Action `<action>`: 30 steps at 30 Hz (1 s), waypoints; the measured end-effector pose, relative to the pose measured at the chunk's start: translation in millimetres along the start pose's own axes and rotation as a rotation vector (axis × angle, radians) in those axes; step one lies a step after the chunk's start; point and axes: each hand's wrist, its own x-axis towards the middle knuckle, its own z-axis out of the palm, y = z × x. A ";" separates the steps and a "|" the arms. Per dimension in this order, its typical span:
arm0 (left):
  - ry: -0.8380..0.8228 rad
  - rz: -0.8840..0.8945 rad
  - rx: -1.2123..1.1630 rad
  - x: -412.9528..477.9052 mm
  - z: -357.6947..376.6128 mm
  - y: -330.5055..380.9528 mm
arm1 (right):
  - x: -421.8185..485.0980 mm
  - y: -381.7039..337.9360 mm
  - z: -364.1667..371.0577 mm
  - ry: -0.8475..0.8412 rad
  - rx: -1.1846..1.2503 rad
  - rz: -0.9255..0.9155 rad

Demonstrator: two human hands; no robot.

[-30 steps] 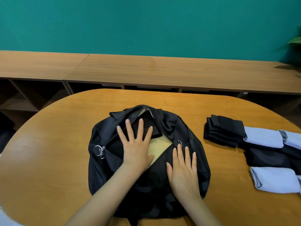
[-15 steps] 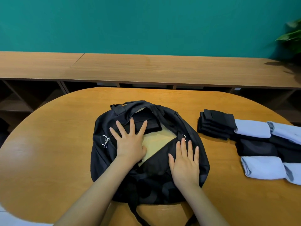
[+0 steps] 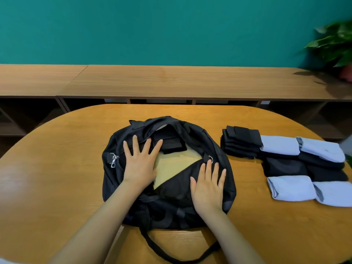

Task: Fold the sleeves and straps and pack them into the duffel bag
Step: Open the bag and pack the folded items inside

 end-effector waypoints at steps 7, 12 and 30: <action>0.008 -0.005 0.000 1.5 5.4 2.6 | 42.9 59.9 -89.7 0.261 0.385 -0.179; 0.061 -0.034 -0.077 0.1 0.7 12.9 | 132.7 136.6 -133.9 0.095 0.258 -0.030; 0.007 0.269 -0.235 102.5 -16.4 220.7 | 233.1 167.1 -125.4 -0.669 0.190 0.004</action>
